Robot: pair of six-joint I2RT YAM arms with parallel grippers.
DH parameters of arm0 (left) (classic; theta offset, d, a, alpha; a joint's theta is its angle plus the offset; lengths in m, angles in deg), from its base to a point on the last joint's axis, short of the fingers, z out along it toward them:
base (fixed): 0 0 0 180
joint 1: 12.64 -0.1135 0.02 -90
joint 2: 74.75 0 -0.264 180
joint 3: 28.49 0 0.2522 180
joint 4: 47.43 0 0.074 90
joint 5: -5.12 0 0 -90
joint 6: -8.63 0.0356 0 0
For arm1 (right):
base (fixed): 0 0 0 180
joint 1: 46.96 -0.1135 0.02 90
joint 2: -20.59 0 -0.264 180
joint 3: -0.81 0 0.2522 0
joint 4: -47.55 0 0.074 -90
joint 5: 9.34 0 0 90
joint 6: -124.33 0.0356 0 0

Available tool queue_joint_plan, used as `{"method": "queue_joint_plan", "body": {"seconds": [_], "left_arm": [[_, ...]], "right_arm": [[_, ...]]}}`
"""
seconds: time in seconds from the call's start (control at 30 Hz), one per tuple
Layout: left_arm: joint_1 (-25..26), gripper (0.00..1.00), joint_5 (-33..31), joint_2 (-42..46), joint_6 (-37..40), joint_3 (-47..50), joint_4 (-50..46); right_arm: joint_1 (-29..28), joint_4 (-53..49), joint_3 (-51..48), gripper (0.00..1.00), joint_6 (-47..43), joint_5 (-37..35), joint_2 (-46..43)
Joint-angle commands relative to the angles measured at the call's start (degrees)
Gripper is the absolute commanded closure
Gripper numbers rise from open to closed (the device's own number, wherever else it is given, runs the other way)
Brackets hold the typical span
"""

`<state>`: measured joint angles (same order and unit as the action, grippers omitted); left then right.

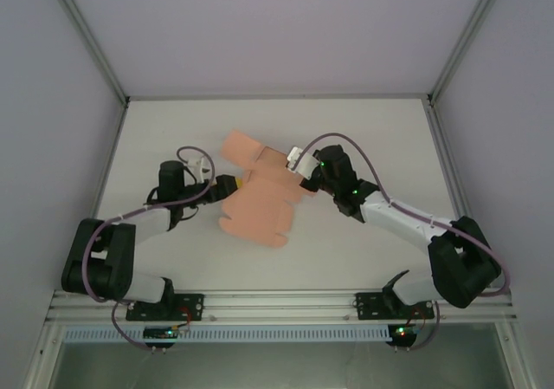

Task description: Assemble paper box

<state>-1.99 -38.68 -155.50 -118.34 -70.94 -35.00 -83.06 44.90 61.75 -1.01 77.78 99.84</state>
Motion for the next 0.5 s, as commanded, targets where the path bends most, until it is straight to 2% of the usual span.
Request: {"method": "queue_joint_plan", "body": {"seconds": [0.0,0.1,0.27,0.4,0.47], "left_arm": [[1.4,0.21,3.5,-1.7,-0.1,-3.4,3.7],[3.0,0.31,1.8,-2.7,2.2,-4.9,0.9],[4.8,0.58,1.1,-6.3,3.3,-6.8,-0.9],[4.9,0.82,0.7,-9.0,2.0,-7.1,0.0],[5.0,0.88,0.9,-10.2,1.2,-6.9,1.1]], "right_arm": [[-0.7,0.2,2.2,0.99,1.0,0.0,0.9],[-1.2,-0.4,2.4,0.99,0.9,0.7,0.8],[-2.5,-1.6,2.9,0.99,-1.7,-0.2,0.7],[-4.4,-2.8,3.1,0.99,-5.5,-3.2,0.7],[-5.1,-4.2,3.5,0.99,-6.7,-4.5,0.8]]}}
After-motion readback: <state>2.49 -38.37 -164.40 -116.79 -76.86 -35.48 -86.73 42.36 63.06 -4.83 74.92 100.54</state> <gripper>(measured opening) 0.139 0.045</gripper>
